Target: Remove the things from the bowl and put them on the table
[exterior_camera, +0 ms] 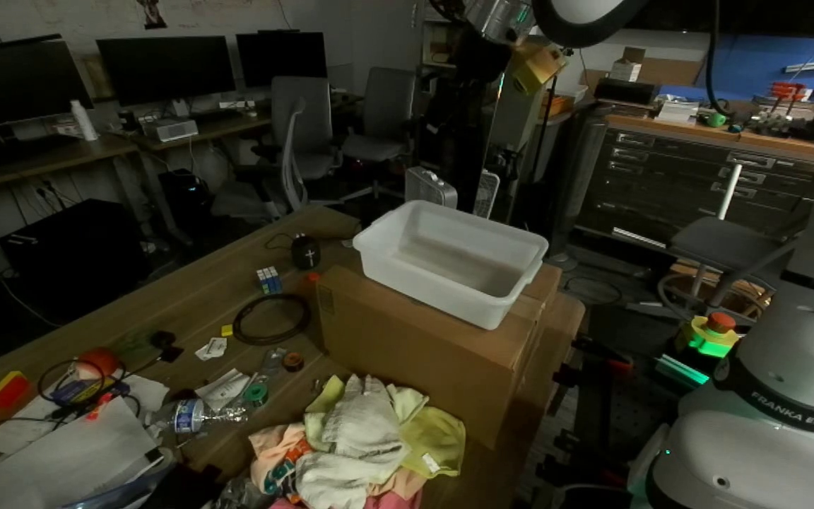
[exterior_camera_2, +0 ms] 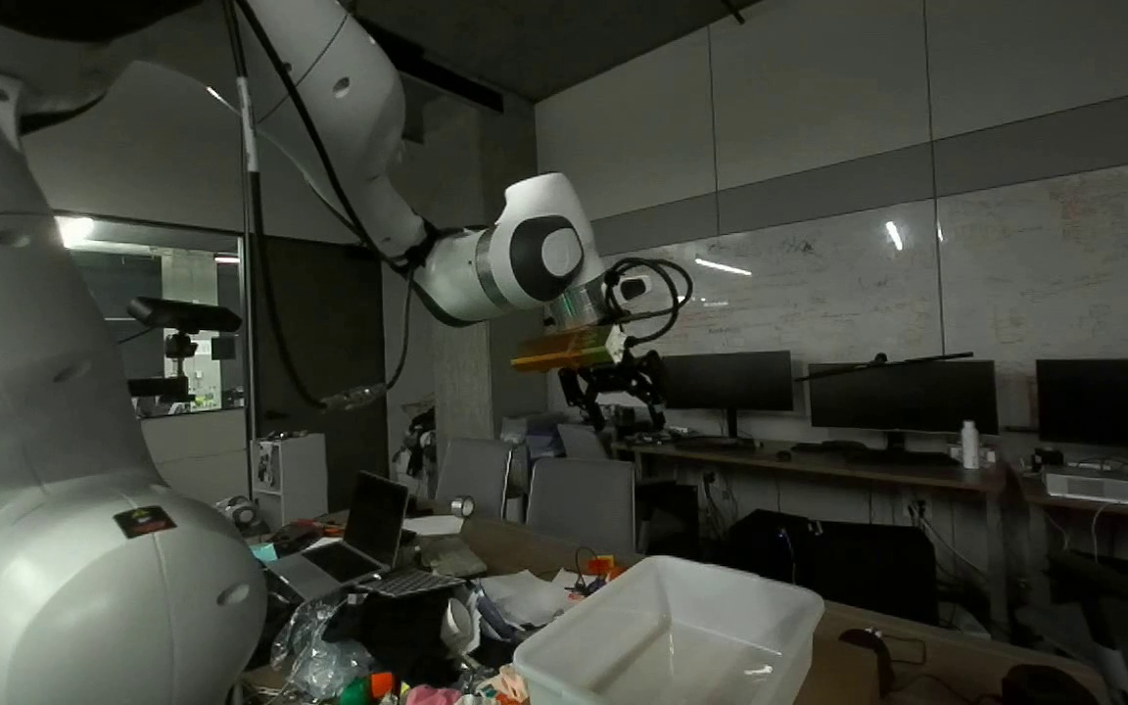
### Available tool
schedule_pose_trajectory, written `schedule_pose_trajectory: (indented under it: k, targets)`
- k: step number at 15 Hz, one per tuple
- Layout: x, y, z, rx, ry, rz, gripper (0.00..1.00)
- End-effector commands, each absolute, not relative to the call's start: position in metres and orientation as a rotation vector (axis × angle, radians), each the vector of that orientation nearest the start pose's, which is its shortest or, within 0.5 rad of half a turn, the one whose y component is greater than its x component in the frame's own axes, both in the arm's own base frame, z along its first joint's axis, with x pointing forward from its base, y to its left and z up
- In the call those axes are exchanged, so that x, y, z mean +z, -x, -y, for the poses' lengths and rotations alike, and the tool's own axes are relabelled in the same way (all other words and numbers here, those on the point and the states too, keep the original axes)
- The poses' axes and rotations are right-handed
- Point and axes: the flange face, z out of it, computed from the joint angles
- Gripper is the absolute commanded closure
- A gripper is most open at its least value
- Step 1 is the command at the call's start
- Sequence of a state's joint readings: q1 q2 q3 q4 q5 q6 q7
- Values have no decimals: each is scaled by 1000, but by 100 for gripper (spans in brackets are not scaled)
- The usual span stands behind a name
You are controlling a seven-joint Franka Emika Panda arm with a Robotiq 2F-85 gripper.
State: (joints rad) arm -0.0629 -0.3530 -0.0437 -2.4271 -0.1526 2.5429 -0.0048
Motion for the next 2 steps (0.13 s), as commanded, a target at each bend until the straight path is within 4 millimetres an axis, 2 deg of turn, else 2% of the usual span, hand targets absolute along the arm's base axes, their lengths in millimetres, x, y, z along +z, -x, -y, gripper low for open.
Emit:
schedule_pose_trajectory:
  k: [1, 2]
  targets:
    - [488, -467, 52, -755, 3175, 2, 0]
    - [488, -466, 53, -760, 3173, -1, 0]
